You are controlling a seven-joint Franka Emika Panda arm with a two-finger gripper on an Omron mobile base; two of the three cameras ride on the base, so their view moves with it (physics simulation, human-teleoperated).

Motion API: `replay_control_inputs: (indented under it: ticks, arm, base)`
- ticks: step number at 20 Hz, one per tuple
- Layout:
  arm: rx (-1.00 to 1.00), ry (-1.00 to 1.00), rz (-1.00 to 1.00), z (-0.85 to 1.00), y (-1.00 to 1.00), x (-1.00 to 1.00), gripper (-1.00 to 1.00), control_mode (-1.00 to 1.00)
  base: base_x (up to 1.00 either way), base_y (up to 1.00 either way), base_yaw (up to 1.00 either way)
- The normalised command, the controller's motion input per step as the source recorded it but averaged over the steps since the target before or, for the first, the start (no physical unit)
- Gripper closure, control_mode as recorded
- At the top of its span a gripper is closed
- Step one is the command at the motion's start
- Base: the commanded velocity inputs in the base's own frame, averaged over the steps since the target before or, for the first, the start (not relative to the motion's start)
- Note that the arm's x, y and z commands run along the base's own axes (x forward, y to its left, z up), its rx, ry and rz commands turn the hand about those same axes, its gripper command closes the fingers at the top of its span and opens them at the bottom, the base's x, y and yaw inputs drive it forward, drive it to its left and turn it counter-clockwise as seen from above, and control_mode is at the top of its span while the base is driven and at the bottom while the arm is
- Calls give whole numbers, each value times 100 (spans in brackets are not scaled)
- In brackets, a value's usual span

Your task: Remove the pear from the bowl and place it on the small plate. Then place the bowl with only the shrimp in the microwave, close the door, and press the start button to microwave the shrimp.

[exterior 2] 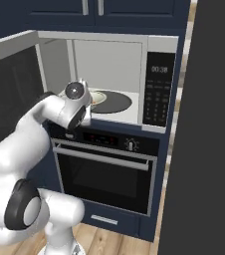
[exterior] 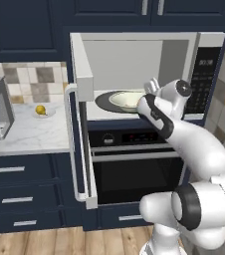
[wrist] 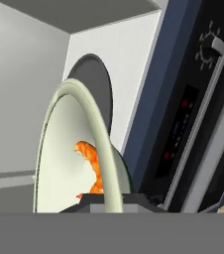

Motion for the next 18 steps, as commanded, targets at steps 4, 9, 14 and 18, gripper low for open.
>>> replay_control_inputs:
  ticks: [4,9,14,18]
  arm:
    - [0,5,0,-16,-4,49,100,-100]
    - [0,5,0,-24,-19,47,100,-100]
    - [0,4,0,-27,-25,49,100,-100]
    - [0,2,0,-34,-10,58,100,-100]
  base:
    - [0,0,0]
    - [0,0,0]
    - [0,0,0]
    - [0,0,0]
